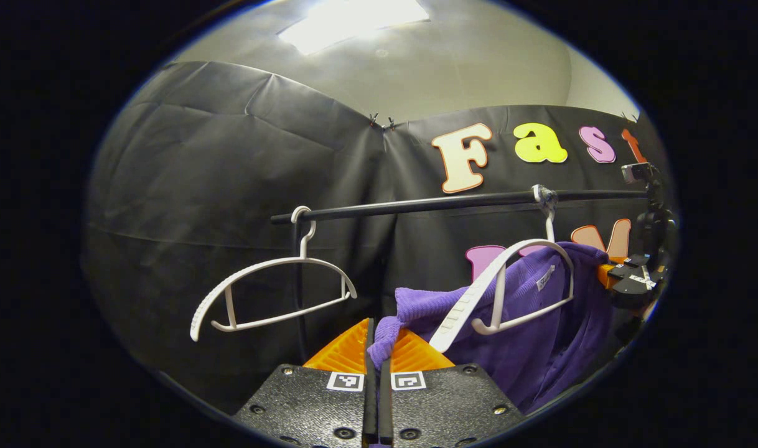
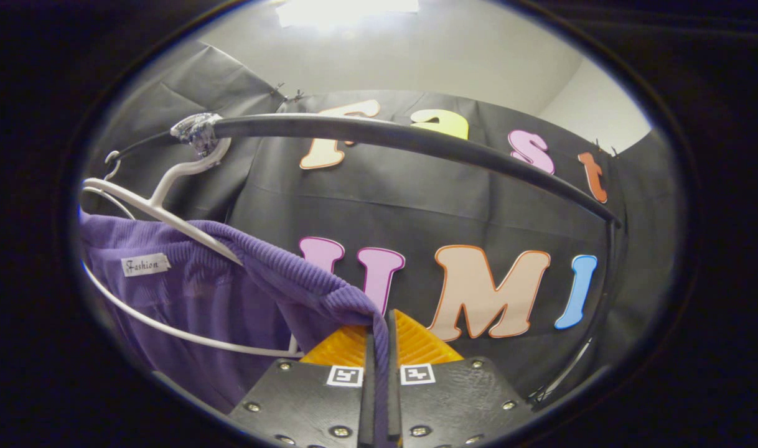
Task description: Grasp the clothes on the hanger with both hands and then place them into the laundry hamper below.
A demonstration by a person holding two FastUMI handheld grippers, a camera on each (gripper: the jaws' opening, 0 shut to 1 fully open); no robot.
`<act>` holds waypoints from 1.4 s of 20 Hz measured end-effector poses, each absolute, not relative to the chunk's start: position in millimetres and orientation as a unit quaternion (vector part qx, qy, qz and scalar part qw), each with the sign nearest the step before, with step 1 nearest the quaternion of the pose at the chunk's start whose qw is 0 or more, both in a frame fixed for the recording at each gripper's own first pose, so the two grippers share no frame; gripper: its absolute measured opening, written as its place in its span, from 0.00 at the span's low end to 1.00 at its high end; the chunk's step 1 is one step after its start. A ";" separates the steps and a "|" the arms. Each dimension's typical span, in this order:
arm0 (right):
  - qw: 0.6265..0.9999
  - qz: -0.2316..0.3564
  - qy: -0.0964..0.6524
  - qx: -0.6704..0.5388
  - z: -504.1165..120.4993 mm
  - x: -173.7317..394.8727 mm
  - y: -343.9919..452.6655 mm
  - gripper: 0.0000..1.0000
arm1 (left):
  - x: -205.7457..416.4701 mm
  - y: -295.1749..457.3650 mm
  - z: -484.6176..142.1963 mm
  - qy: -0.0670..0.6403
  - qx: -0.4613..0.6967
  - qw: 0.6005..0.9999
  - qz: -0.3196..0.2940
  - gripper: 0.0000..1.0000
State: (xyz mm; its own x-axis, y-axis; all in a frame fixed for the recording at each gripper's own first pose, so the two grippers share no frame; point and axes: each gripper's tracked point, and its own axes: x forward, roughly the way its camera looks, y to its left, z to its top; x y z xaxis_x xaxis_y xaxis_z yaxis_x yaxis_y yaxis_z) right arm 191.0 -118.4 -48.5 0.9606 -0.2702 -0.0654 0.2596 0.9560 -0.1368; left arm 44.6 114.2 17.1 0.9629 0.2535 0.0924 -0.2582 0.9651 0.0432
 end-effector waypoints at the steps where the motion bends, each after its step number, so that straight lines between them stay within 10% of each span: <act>1: 0.988 -0.136 0.039 -0.062 -46.6 192.8 -119.8 0.07 | 44.3 114.4 16.6 -0.045 0.023 0.990 0.128 0.01; 28: 0.978 -0.180 0.059 -0.090 -73.0 195.0 -168.2 0.07 | 53.1 60.5 -48.7 -0.012 0.015 0.998 0.058 0.00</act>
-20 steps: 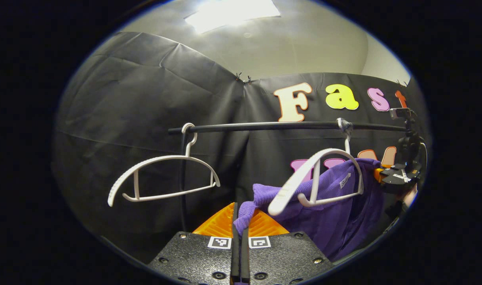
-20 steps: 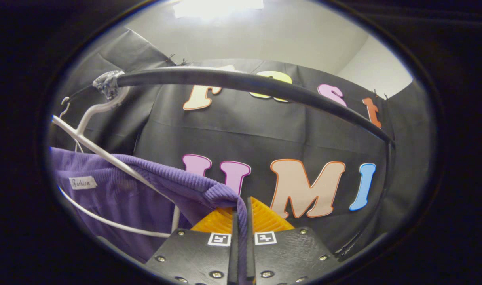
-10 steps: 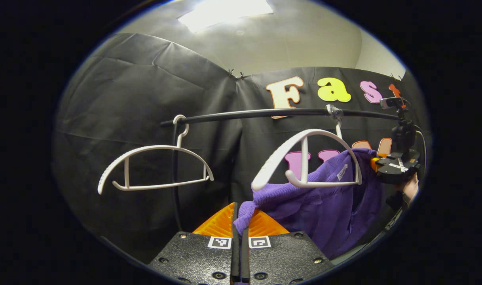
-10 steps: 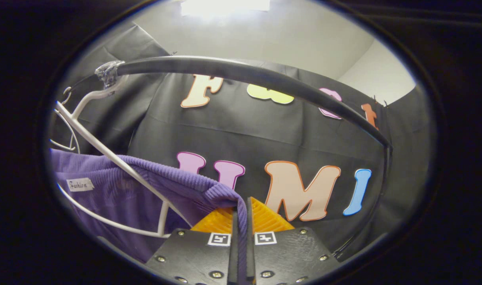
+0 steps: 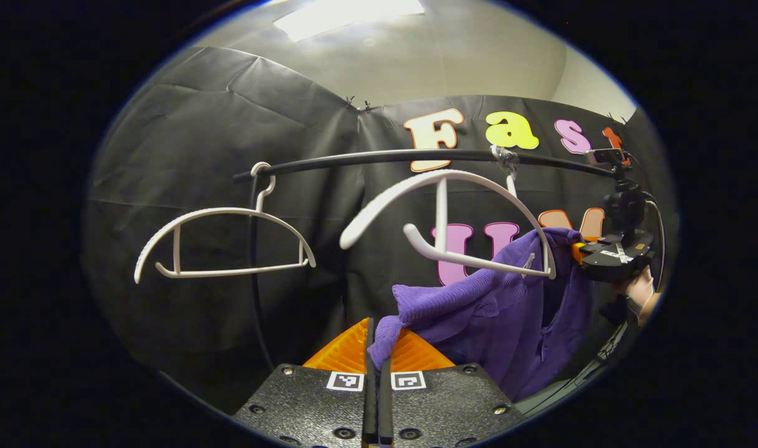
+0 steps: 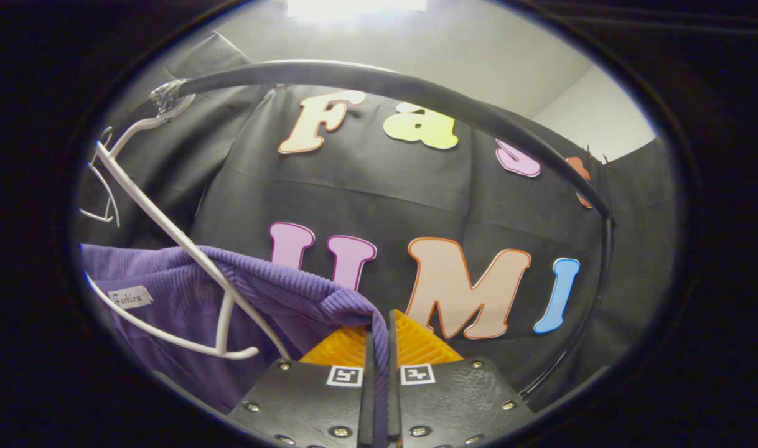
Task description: Grasp the clothes on the hanger with both hands and then place them into the laundry hamper below.
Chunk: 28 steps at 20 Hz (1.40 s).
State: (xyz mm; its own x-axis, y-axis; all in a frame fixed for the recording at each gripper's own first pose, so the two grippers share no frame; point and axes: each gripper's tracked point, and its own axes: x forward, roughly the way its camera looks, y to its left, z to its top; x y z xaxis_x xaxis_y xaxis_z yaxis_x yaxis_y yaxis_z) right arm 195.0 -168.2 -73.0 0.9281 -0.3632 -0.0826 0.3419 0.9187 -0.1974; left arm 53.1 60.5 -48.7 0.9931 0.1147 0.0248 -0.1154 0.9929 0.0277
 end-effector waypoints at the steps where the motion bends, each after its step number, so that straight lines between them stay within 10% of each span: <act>1: 0.977 -0.183 0.065 -0.092 -76.1 193.5 -171.1 0.08 | 54.1 57.2 -50.8 -0.009 0.016 0.998 0.054 0.01; 28: 0.966 -0.186 0.156 -0.088 -162.3 150.5 -182.8 0.07 | 49.3 54.7 -88.8 0.047 0.036 0.997 0.041 0.02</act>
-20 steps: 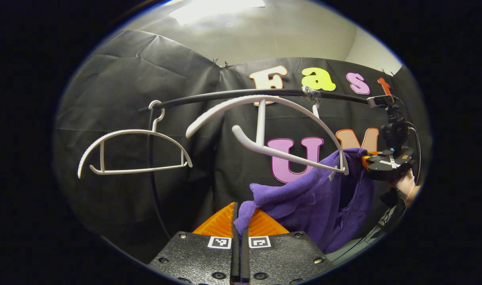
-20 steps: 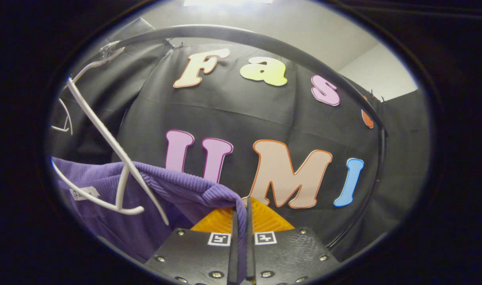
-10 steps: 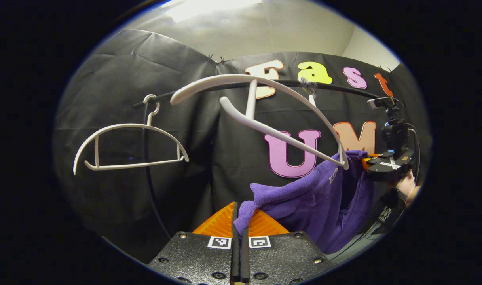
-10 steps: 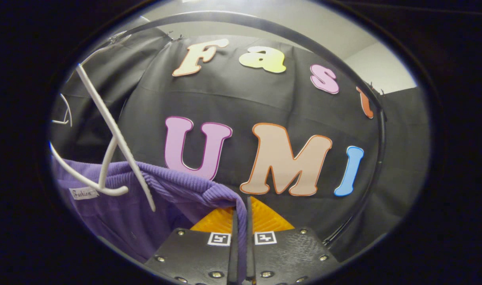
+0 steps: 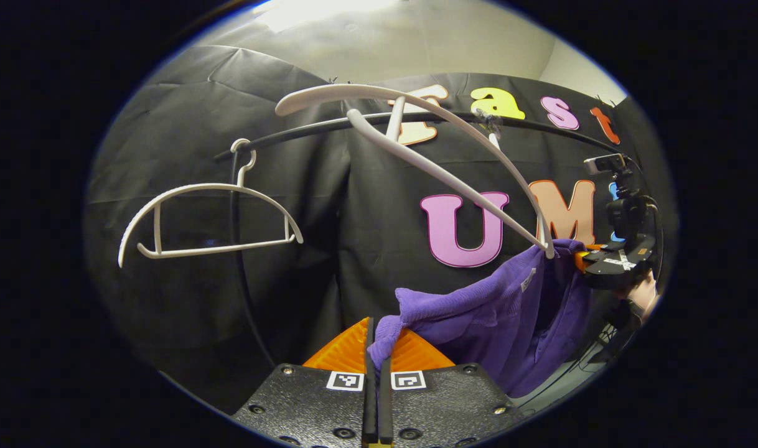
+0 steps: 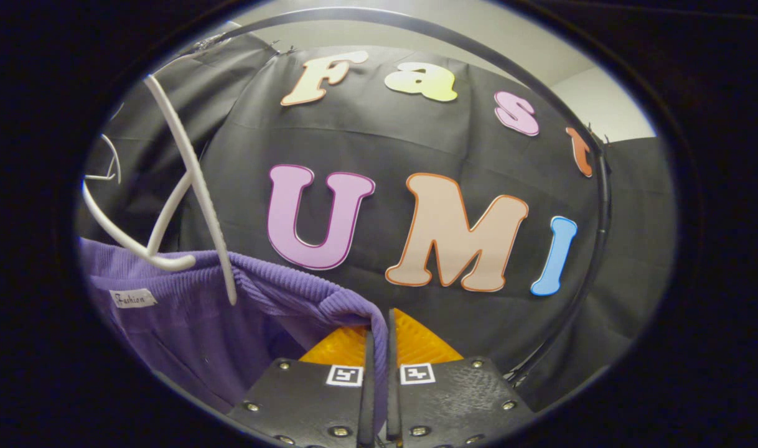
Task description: Grasp the clothes on the hanger with both hands and then place them into the laundry hamper below.
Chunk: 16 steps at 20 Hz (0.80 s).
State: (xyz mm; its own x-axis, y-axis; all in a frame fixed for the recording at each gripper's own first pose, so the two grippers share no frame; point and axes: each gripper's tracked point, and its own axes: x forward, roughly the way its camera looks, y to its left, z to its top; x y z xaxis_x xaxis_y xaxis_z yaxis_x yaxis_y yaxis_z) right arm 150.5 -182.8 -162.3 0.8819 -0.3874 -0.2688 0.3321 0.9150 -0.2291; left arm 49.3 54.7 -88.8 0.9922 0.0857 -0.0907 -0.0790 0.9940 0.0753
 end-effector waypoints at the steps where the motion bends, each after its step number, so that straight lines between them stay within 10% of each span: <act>1: 0.966 -0.184 0.161 -0.086 -165.2 145.9 -180.3 0.07 | 48.4 56.0 -90.9 0.050 0.037 0.997 0.044 0.01; 16: 0.977 -0.090 0.180 -0.072 -175.9 103.1 -91.4 0.07 | 12.7 92.4 -106.1 0.080 0.033 0.992 0.094 0.00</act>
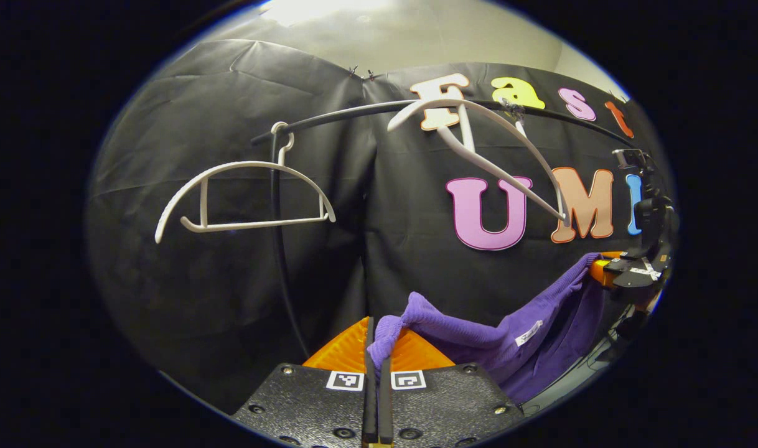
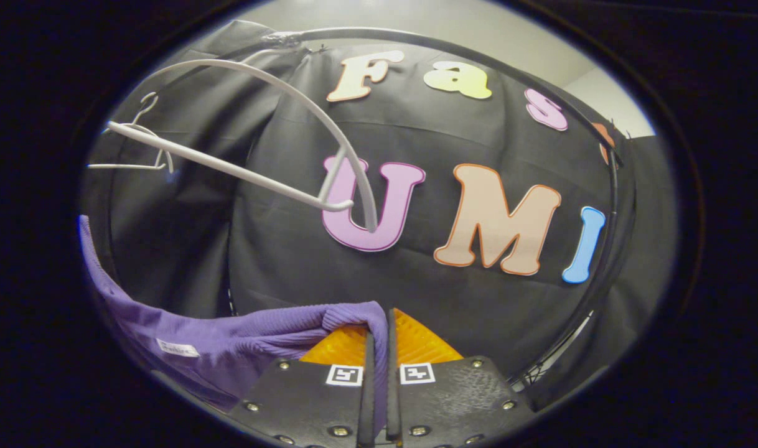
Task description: Grasp the clothes on the hanger with both hands and then place them into the laundry hamper below.
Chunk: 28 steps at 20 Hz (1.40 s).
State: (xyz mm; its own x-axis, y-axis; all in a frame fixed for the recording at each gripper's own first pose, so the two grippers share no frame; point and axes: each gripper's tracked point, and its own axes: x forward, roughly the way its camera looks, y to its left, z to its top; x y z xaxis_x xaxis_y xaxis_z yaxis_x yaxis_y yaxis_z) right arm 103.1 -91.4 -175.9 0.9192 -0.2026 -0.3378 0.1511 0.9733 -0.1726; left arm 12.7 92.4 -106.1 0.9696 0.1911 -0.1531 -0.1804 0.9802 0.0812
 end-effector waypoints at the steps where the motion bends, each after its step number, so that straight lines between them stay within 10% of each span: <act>1: 0.978 -0.082 0.179 -0.068 -173.1 100.5 -83.2 0.07 | 10.2 90.9 -105.3 0.080 0.035 0.992 0.092 0.00; 28: 0.959 0.091 0.264 -0.051 -247.4 26.7 51.3 0.05 | -3.4 70.5 -172.2 0.168 0.062 0.983 0.036 0.01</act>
